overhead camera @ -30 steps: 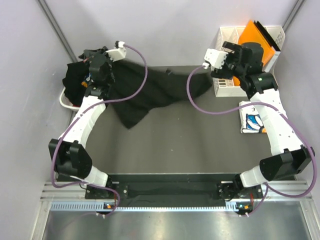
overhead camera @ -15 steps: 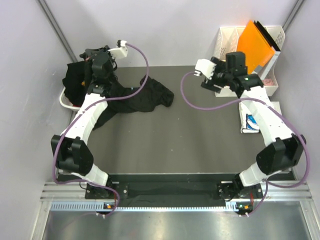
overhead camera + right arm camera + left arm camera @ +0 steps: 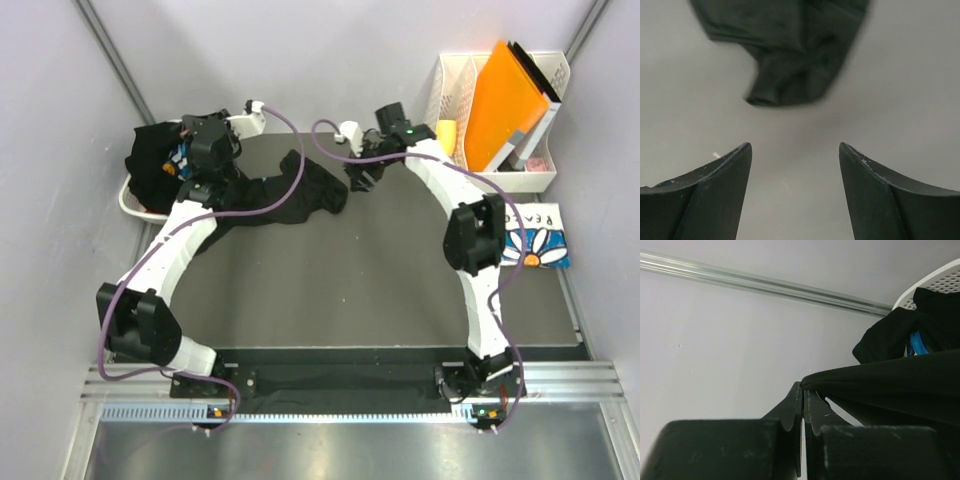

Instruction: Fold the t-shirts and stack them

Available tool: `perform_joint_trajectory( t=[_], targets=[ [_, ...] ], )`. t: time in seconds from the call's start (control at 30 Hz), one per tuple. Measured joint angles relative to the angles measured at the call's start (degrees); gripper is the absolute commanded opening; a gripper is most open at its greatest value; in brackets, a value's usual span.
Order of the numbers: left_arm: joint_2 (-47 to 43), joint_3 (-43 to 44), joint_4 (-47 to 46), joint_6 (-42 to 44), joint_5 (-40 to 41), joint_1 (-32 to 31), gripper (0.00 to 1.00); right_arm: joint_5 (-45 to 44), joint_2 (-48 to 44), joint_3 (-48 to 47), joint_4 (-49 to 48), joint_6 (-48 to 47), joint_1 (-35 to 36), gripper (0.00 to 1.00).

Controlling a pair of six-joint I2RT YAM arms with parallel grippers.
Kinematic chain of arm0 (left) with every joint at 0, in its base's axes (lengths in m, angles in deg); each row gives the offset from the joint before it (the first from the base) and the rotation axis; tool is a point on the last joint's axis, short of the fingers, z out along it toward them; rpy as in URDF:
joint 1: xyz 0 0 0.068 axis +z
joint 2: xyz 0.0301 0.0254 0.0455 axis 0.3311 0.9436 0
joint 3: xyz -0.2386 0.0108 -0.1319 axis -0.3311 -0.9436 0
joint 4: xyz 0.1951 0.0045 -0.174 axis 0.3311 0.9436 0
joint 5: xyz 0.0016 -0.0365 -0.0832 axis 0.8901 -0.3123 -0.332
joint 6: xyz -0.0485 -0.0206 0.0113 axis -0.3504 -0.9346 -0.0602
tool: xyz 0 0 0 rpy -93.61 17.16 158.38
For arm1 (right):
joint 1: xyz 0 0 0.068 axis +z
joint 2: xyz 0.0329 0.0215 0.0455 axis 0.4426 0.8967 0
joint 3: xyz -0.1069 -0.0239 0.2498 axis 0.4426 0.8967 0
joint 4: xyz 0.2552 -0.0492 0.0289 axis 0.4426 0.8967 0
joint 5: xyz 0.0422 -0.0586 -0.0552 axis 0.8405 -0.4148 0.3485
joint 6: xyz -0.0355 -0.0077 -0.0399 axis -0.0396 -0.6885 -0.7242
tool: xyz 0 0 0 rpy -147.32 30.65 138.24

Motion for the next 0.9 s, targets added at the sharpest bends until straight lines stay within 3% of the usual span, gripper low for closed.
perform_joint_trajectory(
  t=[0.23, 0.67, 0.9],
  targets=[
    [-1.9, -0.6, 1.2, 0.1, -0.3, 0.1, 0.00, 0.3, 4.4, -1.6, 0.0, 0.8, 7.0, 0.62],
    [-3.9, -2.6, 2.2, 0.7, -3.0, 0.2, 0.00, -12.4, 8.0, 0.9, -18.9, 1.0, 9.4, 0.64],
    [-4.3, -3.7, 2.4, 0.6, -4.8, -0.3, 0.00, -18.8, 13.0, 0.8, -20.5, -2.8, 11.5, 0.64]
  ],
)
